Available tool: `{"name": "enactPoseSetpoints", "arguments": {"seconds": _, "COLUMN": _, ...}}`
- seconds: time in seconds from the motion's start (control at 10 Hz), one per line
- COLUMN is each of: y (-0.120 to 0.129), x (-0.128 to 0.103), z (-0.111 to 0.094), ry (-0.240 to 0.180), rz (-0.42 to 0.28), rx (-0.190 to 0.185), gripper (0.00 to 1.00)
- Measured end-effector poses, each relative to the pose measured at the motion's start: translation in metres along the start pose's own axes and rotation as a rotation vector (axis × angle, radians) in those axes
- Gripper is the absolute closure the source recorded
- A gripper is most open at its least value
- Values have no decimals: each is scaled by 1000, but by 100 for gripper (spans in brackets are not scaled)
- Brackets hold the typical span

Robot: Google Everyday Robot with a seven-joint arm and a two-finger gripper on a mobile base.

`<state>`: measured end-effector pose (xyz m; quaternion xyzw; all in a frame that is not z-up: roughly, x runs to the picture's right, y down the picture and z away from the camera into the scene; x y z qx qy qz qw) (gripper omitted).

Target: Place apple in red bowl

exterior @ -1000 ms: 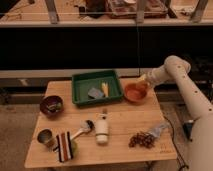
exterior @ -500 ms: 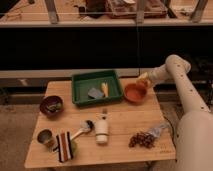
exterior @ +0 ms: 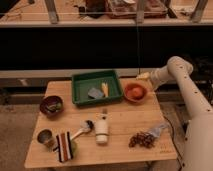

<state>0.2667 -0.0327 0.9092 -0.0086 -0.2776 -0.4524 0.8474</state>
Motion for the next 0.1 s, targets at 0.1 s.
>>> {"name": "enactPoseSetpoints", "arguments": {"seconds": 0.1, "y": -2, "x": -1, "z": -2, "ry": 8, "rz": -11, "rx": 4, "gripper": 20}}
